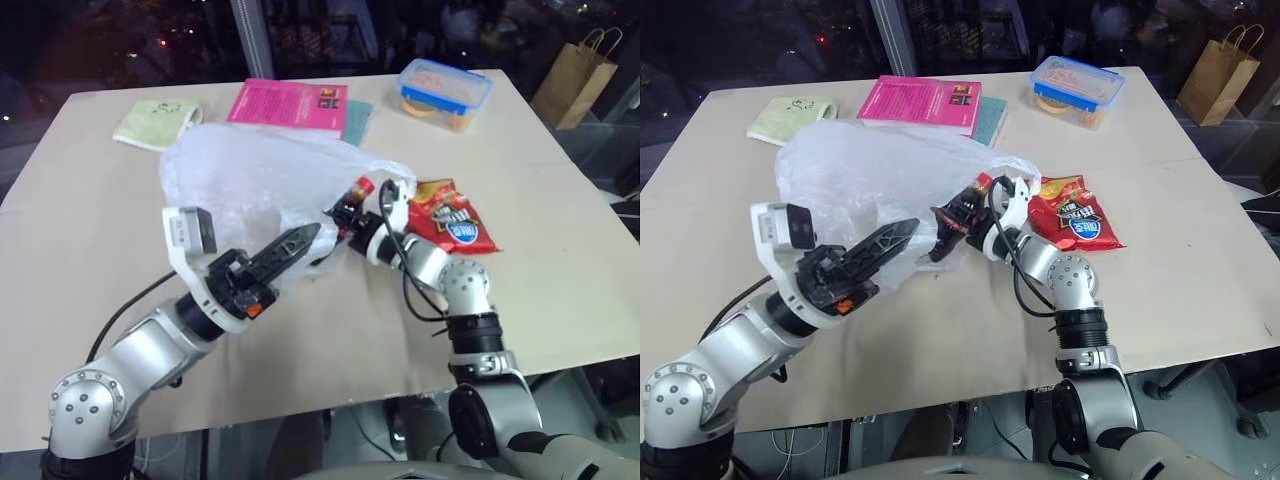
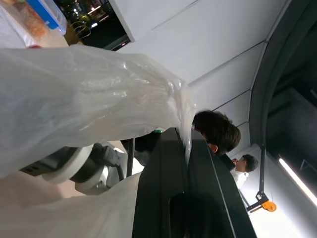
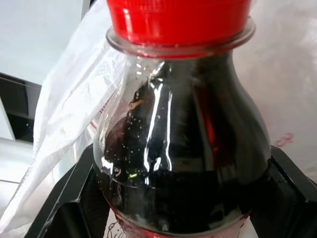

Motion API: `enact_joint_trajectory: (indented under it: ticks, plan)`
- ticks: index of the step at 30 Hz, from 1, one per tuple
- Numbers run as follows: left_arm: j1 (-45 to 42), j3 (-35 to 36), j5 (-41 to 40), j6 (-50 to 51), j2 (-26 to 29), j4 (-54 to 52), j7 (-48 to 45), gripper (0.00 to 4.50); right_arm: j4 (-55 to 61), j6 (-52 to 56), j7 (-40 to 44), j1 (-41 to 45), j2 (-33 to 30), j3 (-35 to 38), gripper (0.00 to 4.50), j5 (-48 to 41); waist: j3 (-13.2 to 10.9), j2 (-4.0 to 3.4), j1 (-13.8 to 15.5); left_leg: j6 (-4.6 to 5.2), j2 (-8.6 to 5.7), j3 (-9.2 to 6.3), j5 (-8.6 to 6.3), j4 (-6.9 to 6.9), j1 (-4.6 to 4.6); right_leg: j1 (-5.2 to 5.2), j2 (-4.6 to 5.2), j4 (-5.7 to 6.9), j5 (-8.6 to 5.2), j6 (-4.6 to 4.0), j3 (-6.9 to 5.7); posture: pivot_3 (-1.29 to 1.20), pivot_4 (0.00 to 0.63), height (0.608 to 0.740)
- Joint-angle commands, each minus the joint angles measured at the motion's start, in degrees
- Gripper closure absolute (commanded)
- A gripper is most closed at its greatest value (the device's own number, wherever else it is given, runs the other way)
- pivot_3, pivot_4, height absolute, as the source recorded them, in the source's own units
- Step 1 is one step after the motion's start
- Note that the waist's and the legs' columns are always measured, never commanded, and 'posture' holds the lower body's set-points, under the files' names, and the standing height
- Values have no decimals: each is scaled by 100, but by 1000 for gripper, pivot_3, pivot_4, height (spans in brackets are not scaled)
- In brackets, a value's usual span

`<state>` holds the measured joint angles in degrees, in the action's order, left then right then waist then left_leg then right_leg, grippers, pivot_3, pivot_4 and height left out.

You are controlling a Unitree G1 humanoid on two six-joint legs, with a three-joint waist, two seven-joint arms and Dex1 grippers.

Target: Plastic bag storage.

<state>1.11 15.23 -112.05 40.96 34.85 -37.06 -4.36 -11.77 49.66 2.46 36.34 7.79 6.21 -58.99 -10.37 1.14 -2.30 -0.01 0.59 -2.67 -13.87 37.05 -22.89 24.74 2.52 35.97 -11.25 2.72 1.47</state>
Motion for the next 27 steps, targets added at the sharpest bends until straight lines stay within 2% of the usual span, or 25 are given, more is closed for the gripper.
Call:
enact_joint_trajectory:
  ticks: [1,5,10,12,14,18,27]
  plan:
    - [160,36,-95,-155,147,-277,-204,4500,207,-61,157,374,454,94,1360,-225,0,-1,-2,0,0,2,0,0,0,0,0,0,0,0,2,0,150,740]
    - [218,28,-95,-301,157,-340,-203,4500,144,30,161,435,375,122,1360,-226,0,0,0,0,0,-1,0,0,0,1,0,0,0,0,-1,0,150,740]
    - [320,4,-95,-567,91,-498,-132,4500,-1507,-516,1048,1670,953,-330,1360,491,-1,-2,-64,0,4,16,0,0,6,5,-5,1,1,1,12,0,150,740]
    - [350,-64,-95,-723,88,-634,-48,4500,-2152,-898,1344,2199,1162,-423,315,763,-1,-2,-57,0,9,12,0,-1,8,4,-11,4,0,0,10,0,150,740]
    - [397,-90,-95,-867,90,-741,7,4500,-2461,-1292,1405,2474,1057,-517,43,1102,-2,-3,-24,0,9,10,0,-1,5,5,-12,3,1,-1,9,0,150,740]
    - [410,-132,-95,-1017,59,-718,116,4500,-1861,-1072,1680,2213,522,-706,43,1275,0,0,28,-1,5,10,-1,-1,1,2,-6,-5,1,-1,8,0,150,740]
    - [-204,110,-95,-987,-623,-70,698,4500,1285,24,1937,592,-1294,-1142,43,1589,3,3,141,-1,-2,-2,0,7,-2,-3,3,-2,1,-1,-4,0,150,740]
